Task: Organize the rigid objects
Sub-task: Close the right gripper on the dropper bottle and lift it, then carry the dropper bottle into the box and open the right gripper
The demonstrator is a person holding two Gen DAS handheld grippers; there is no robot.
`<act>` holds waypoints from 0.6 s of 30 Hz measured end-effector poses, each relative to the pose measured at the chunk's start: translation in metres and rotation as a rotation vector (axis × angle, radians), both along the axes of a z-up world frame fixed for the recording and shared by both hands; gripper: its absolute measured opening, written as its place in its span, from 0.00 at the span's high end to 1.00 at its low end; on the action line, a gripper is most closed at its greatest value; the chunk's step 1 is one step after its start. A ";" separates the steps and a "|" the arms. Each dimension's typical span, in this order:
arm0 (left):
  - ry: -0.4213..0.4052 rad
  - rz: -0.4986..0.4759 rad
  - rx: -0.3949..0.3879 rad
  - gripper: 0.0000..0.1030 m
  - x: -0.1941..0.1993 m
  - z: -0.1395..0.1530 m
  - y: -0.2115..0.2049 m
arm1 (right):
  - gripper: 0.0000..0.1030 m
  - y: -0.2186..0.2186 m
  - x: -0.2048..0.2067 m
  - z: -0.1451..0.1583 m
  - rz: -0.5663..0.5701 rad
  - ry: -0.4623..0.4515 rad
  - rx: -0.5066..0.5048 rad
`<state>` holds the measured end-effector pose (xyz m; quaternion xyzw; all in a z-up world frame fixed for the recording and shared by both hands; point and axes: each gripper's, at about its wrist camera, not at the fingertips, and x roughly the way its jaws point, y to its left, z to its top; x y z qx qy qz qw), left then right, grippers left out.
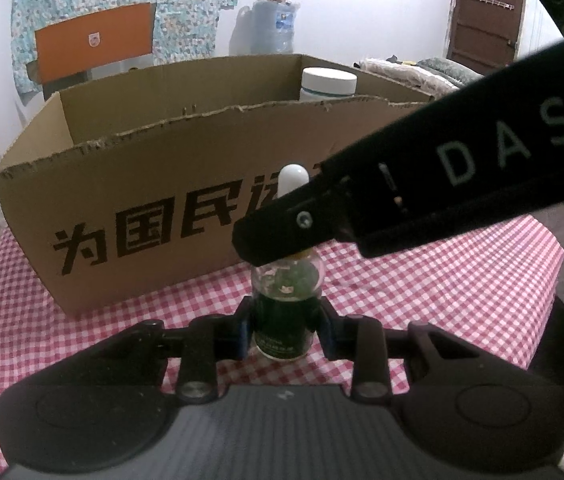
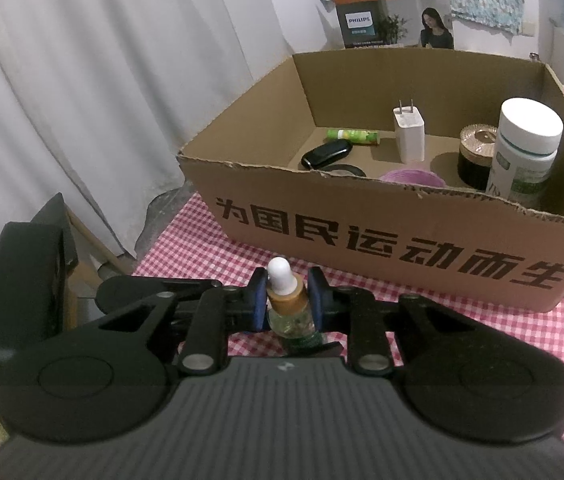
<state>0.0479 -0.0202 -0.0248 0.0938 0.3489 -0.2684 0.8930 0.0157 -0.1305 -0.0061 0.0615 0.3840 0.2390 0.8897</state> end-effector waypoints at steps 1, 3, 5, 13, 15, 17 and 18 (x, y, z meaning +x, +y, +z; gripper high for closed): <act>-0.005 0.001 0.000 0.68 -0.002 0.002 0.000 | 0.81 0.000 -0.001 0.001 0.000 -0.004 0.001; -0.018 0.002 -0.002 0.68 -0.005 0.008 -0.001 | 0.81 0.000 -0.004 0.006 0.001 -0.017 0.002; -0.032 0.004 -0.007 0.68 -0.009 0.015 0.001 | 0.81 0.000 -0.008 0.013 0.005 -0.034 0.005; -0.113 0.032 -0.090 0.68 -0.011 0.082 0.022 | 0.81 0.007 -0.012 0.076 0.069 -0.165 0.026; -0.133 0.036 -0.115 0.68 -0.001 0.100 0.027 | 0.81 0.009 -0.005 0.097 0.087 -0.203 0.031; -0.134 0.042 -0.127 0.68 0.014 0.114 0.028 | 0.81 0.009 0.006 0.112 0.099 -0.231 0.028; -0.129 0.043 -0.135 0.68 0.025 0.119 0.028 | 0.81 0.009 0.016 0.119 0.102 -0.238 0.025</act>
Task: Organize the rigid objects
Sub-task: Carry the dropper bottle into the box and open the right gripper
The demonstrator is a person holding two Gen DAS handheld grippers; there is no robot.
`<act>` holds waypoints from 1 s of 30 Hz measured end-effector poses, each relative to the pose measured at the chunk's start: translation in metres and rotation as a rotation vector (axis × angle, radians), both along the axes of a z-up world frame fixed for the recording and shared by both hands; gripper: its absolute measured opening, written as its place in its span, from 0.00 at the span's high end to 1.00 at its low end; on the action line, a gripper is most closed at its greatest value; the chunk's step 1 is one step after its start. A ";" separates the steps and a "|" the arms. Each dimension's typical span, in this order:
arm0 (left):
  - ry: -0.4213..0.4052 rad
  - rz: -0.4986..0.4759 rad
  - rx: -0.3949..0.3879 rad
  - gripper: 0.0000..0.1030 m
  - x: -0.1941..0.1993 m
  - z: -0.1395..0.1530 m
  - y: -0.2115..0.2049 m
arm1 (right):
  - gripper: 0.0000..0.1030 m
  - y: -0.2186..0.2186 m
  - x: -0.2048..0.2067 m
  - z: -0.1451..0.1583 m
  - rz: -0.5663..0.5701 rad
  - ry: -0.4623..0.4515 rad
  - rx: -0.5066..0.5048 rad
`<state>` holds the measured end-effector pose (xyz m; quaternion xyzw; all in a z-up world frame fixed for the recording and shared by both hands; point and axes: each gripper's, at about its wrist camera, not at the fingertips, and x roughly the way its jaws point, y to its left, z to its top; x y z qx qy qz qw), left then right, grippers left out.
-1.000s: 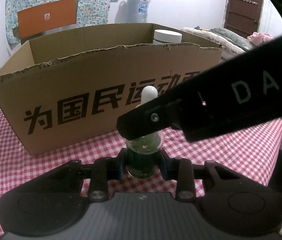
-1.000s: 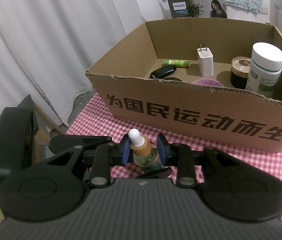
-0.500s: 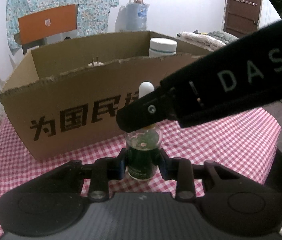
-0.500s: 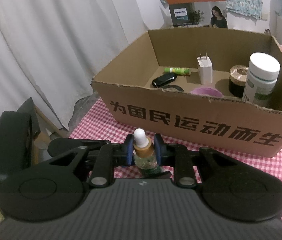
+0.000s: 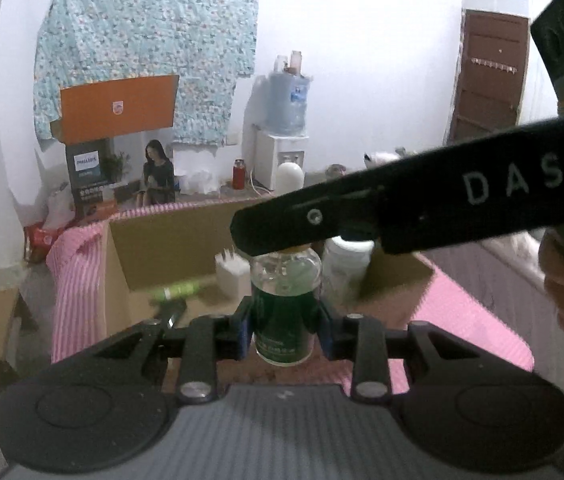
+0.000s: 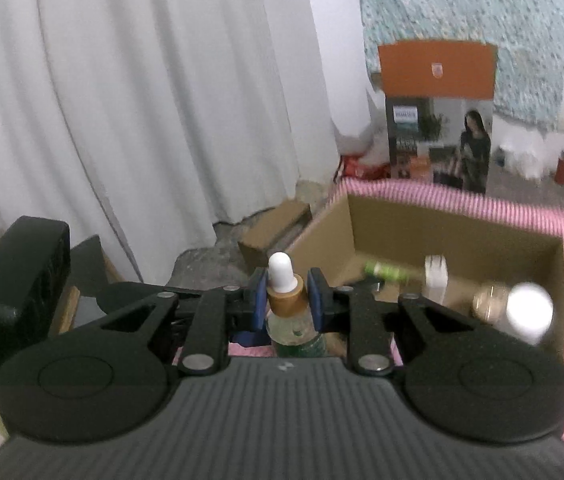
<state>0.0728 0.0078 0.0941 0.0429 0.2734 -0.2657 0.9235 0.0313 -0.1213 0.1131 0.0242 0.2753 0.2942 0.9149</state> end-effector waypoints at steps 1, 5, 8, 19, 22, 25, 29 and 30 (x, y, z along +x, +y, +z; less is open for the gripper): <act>0.011 0.002 -0.009 0.68 0.013 0.004 0.000 | 0.81 0.000 0.010 0.005 -0.001 -0.003 -0.003; 0.083 -0.004 -0.021 0.68 0.064 0.002 -0.006 | 0.81 -0.004 0.059 0.010 -0.013 0.029 -0.023; 0.159 -0.013 -0.022 0.68 0.100 -0.011 -0.013 | 0.81 -0.010 0.100 0.002 -0.034 0.078 -0.051; 0.373 0.006 0.026 0.60 0.169 -0.051 -0.027 | 0.81 -0.020 0.185 -0.071 -0.084 0.233 -0.127; 0.392 0.008 0.027 0.49 0.175 -0.053 -0.025 | 0.81 -0.018 0.198 -0.086 -0.081 0.258 -0.146; 0.390 0.016 0.038 0.44 0.175 -0.054 -0.025 | 0.81 -0.013 0.203 -0.096 -0.074 0.278 -0.164; 0.393 0.023 0.045 0.41 0.178 -0.056 -0.025 | 0.81 -0.007 0.210 -0.106 -0.070 0.297 -0.180; 0.394 0.024 0.047 0.40 0.179 -0.057 -0.025 | 0.81 -0.006 0.213 -0.107 -0.068 0.303 -0.184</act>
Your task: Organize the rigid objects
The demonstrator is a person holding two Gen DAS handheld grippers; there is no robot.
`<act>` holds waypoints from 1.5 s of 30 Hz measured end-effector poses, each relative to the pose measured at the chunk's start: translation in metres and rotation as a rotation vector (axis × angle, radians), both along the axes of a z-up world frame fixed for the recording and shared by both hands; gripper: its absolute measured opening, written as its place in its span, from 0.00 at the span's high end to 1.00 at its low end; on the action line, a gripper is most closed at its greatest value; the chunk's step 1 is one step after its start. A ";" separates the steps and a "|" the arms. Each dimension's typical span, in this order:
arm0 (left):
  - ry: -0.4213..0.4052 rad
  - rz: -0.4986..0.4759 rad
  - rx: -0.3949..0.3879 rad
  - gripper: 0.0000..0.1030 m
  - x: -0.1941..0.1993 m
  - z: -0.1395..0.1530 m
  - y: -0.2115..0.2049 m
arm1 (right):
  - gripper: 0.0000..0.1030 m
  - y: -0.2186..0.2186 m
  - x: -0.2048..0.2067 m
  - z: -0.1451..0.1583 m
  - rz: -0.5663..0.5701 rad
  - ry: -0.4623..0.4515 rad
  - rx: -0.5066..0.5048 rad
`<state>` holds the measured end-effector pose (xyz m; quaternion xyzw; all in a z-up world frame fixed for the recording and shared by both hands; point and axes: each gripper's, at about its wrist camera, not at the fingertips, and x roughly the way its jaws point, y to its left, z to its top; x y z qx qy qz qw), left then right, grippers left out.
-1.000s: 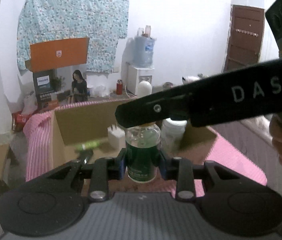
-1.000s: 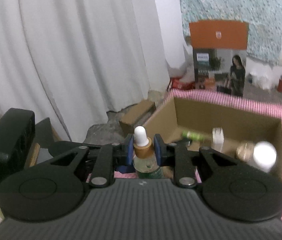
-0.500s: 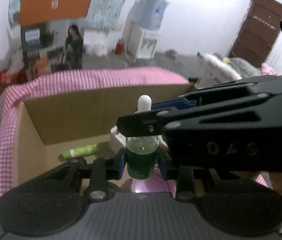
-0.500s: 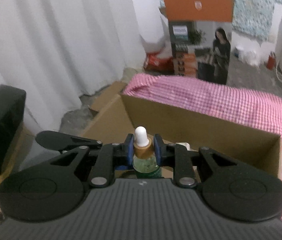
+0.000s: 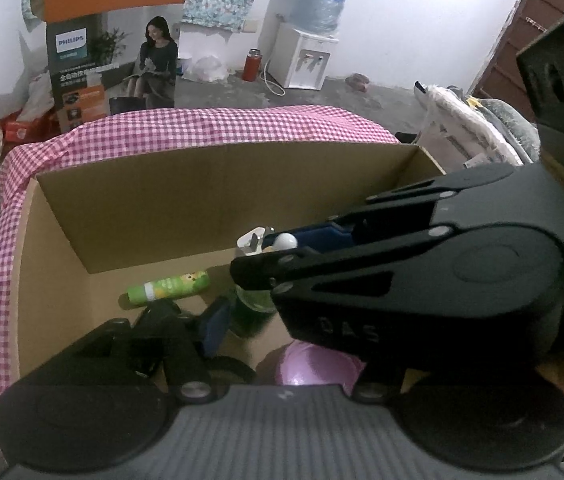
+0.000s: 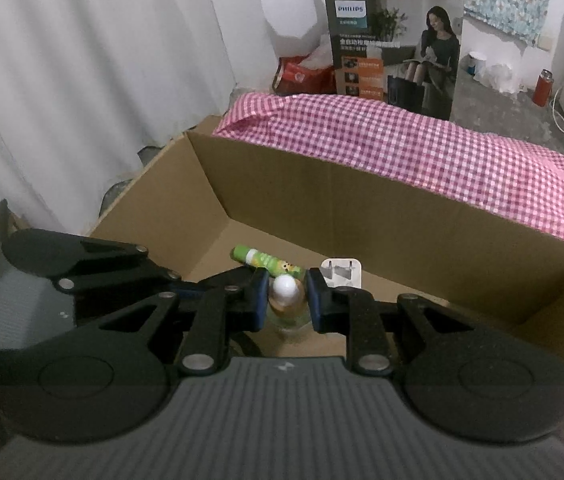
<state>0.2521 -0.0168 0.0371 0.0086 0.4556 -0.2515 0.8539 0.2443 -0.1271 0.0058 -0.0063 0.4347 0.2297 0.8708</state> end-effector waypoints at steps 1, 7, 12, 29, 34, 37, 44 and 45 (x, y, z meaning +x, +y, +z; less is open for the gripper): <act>0.002 -0.001 0.001 0.40 0.001 -0.001 0.000 | 0.81 0.001 0.001 -0.001 0.001 0.005 -0.004; -0.010 0.011 0.004 0.36 -0.003 0.002 0.000 | 0.81 0.004 0.009 -0.004 0.014 0.018 -0.005; -0.048 0.018 0.017 0.28 -0.012 0.011 0.002 | 0.78 0.002 0.009 0.002 0.006 0.018 0.029; -0.358 0.093 0.063 0.00 -0.128 0.081 0.011 | 0.04 -0.060 -0.159 0.095 -0.170 -0.274 0.265; -0.386 0.189 0.126 0.00 -0.151 0.081 0.005 | 0.01 -0.068 -0.208 0.082 -0.284 -0.314 0.204; -0.376 0.263 0.156 0.00 -0.161 0.081 -0.001 | 0.01 -0.074 -0.226 0.068 -0.364 -0.308 0.183; -0.313 0.278 0.181 0.00 -0.161 0.069 -0.007 | 0.01 -0.072 -0.240 0.045 -0.498 -0.301 0.051; -0.318 0.291 0.181 0.00 -0.161 0.068 -0.007 | 0.01 -0.072 -0.242 0.044 -0.513 -0.310 0.030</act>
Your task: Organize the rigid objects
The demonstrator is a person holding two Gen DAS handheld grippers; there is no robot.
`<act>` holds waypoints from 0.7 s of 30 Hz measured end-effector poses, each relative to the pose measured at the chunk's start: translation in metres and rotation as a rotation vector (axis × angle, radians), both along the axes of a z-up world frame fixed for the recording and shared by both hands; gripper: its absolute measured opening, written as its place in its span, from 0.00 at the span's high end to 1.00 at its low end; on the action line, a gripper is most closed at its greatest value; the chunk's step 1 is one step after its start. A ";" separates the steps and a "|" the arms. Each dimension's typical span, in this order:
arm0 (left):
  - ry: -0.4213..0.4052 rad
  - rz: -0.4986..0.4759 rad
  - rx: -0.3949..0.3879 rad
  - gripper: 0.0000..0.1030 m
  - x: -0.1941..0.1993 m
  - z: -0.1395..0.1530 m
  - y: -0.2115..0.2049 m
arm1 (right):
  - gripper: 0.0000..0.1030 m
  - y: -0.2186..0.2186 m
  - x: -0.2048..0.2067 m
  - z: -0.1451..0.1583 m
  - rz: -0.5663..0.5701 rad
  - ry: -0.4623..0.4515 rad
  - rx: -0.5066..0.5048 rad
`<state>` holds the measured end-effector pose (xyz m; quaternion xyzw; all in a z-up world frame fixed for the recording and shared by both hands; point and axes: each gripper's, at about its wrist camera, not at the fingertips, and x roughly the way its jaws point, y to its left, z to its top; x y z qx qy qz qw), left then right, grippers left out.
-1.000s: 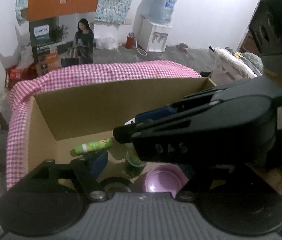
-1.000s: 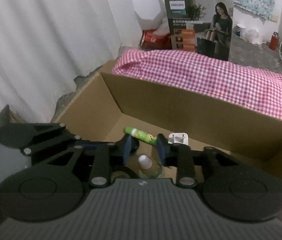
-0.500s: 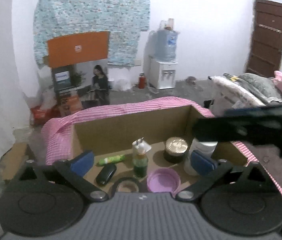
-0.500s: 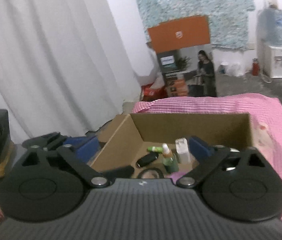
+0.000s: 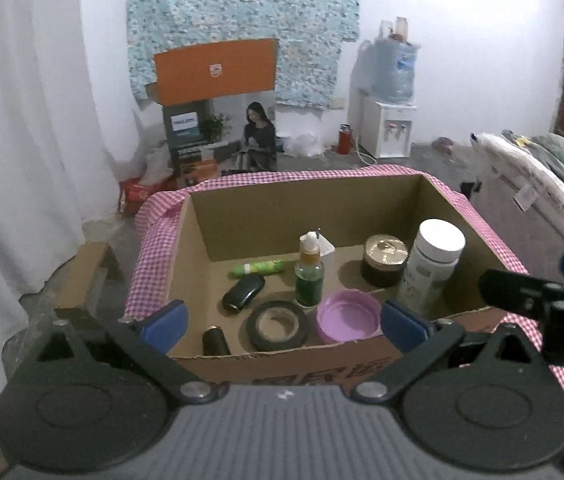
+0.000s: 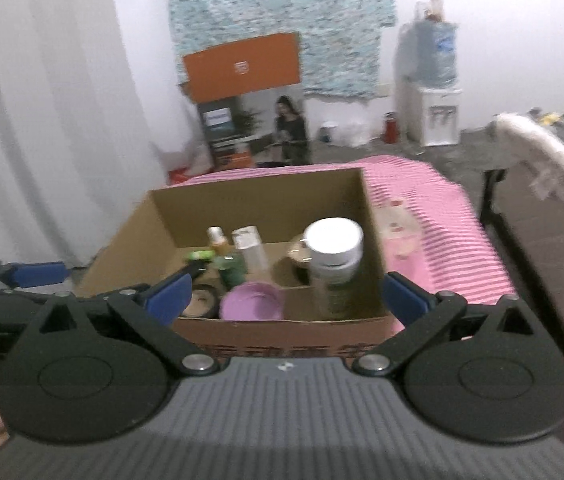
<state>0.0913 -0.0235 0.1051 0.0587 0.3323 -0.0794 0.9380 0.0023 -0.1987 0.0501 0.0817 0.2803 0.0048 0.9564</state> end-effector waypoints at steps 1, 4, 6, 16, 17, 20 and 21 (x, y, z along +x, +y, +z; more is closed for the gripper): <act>-0.007 0.012 0.005 0.00 0.000 -0.001 0.000 | 0.01 0.000 -0.005 -0.001 -0.018 -0.006 -0.021; -0.001 0.038 0.017 0.00 0.000 -0.007 0.003 | 0.01 0.000 -0.008 -0.007 -0.037 -0.014 -0.076; 0.025 0.051 0.005 0.00 0.003 -0.010 0.006 | 0.01 0.000 -0.006 -0.012 -0.014 0.000 -0.080; 0.104 0.113 0.006 0.00 0.015 -0.021 0.015 | 0.01 0.006 0.021 -0.027 0.061 0.076 -0.037; 0.109 0.112 0.006 0.00 0.016 -0.021 0.016 | 0.01 0.009 0.026 -0.028 0.064 0.086 -0.038; 0.124 0.106 0.005 0.00 0.017 -0.020 0.016 | 0.01 0.012 0.035 -0.029 0.068 0.103 -0.036; 0.126 0.105 0.007 0.00 0.017 -0.020 0.016 | 0.01 0.013 0.037 -0.029 0.067 0.107 -0.033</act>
